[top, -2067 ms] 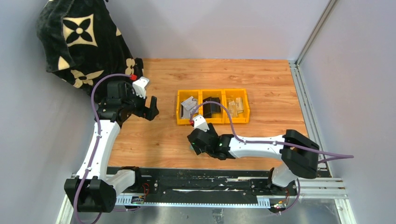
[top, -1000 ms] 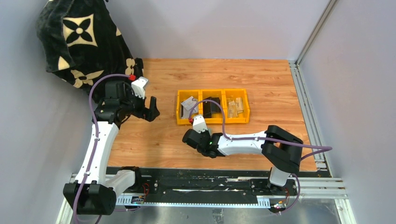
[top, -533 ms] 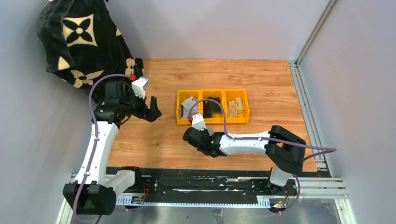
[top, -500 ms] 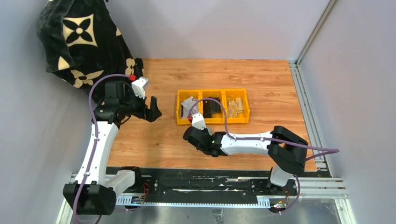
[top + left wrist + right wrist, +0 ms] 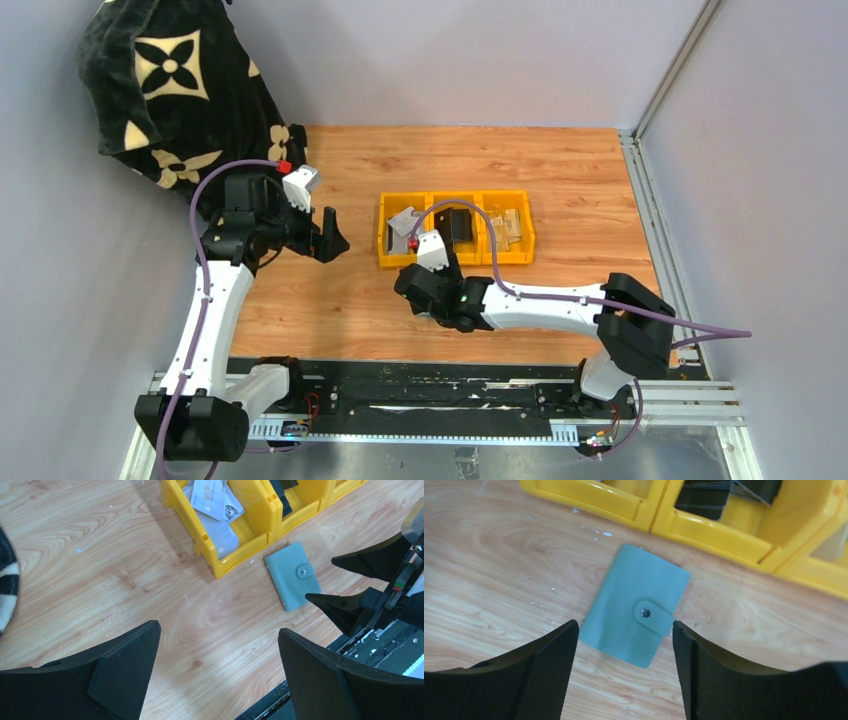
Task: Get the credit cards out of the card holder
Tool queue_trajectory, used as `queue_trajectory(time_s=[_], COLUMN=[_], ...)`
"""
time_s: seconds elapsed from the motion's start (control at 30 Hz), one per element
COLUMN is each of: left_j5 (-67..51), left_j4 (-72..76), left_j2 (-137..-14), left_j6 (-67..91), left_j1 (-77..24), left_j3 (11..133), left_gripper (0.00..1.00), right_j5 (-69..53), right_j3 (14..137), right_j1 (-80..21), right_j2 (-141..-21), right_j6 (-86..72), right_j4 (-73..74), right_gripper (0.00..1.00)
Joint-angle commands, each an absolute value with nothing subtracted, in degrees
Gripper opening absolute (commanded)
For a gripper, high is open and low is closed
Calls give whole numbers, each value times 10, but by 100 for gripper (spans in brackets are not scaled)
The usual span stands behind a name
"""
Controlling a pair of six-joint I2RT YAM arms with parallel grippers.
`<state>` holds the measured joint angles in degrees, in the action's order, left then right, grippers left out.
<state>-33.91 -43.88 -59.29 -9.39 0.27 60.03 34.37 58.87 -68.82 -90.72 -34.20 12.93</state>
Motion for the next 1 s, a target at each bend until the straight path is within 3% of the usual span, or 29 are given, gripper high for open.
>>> queue_trajectory(time_s=[0.0, 0.13, 0.47, 0.83, 0.97], left_j5=[-354, -353, -352, -346, -340], left_j4=[-447, -448, -455, -459, -457], left_j2=[-584, -579, -571, -573, -573], left_j6=[-86, -89, -95, -89, -92], left_j1=[6, 6, 6, 6, 6], left_j3=[614, 615, 617, 627, 626], left_gripper=[100, 100, 100, 100, 100], right_j5=[392, 366, 341, 300, 295], right_j3=[589, 589, 575, 556, 539], right_j1=[-682, -665, -627, -625, -625], right_j2=[-926, -948, -977, -997, -1003], right_j6=[-409, -435, -465, -507, -523], right_j4=[199, 201, 192, 203, 192], right_gripper=[74, 73, 52, 53, 59])
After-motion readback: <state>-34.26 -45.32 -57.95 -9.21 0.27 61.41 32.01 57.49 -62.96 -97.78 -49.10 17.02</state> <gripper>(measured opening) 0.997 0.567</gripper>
